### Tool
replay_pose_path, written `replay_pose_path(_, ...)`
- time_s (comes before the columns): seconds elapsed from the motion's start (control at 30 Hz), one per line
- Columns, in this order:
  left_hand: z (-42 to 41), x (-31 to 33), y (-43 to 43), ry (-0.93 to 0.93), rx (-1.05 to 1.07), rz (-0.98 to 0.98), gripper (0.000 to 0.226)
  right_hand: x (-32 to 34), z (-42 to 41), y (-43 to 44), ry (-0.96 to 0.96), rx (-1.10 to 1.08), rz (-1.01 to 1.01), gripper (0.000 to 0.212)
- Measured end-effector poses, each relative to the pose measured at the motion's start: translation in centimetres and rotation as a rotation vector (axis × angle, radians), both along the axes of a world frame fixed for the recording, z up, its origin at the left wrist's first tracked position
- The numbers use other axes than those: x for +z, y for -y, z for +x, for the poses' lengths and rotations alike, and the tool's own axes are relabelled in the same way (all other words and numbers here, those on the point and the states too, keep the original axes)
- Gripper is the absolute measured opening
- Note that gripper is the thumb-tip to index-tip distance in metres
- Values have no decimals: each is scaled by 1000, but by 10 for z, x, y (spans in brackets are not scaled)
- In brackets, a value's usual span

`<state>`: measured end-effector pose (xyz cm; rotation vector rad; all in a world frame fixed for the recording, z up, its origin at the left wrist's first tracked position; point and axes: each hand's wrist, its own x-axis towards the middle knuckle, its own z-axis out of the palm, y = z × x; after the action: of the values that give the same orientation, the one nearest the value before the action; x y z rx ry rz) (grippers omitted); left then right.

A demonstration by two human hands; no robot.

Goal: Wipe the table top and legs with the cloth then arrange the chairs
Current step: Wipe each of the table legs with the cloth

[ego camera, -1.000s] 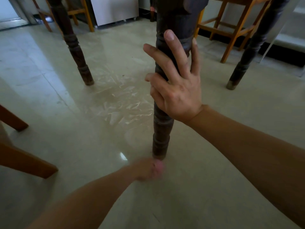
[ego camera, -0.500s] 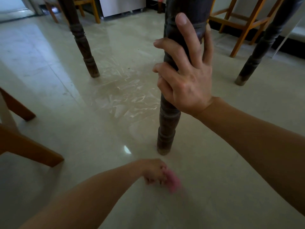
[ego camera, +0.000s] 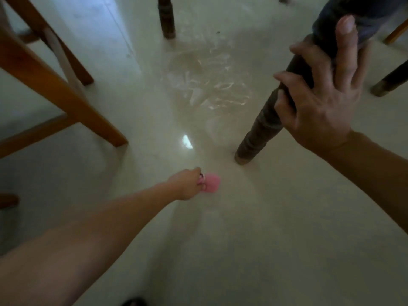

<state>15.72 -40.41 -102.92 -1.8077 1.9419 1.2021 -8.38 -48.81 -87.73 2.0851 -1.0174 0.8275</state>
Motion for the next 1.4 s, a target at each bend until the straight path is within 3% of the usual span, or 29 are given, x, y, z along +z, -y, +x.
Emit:
replay_pose_path(0.2, 35, 74, -80, -60, 115, 136, 23, 44, 11, -54, -158, -235, 612, 38)
replay_pose_path(0.37, 55, 177, -132, -70, 126, 191, 26, 103, 35, -100, -271, -360, 1179, 65)
replay_pose_path(0.47, 63, 254, -137, -103, 174, 153, 28, 163, 43, -127, -285, -370, 1481, 65)
replay_pose_path(0.57, 72, 342, -125, -130, 194, 71, 37, 238, 59, -144, -260, -325, 1607, 60)
replay_pose_path(0.73, 91, 486, -93, -151, 163, -53, 16, 372, 98, -146, -230, -267, 1654, 57)
replay_pose_path(0.9, 119, 602, -54, -220, 155, -151, 23, 477, 137, -125, -101, -145, 1595, 64)
replay_pose_path(1.07, 137, 685, -8, -217, 121, -274, 24, 542, 164, -81, -41, 14, 1465, 70)
replay_pose_path(1.2, 140, 728, 43, -267, 116, -318, 21, 574, 174, -26, -95, 118, 1421, 61)
replay_pose_path(1.4, 159, 775, 120, -247, 222, -352, 17, 604, 184, 84, -85, 183, 1390, 24)
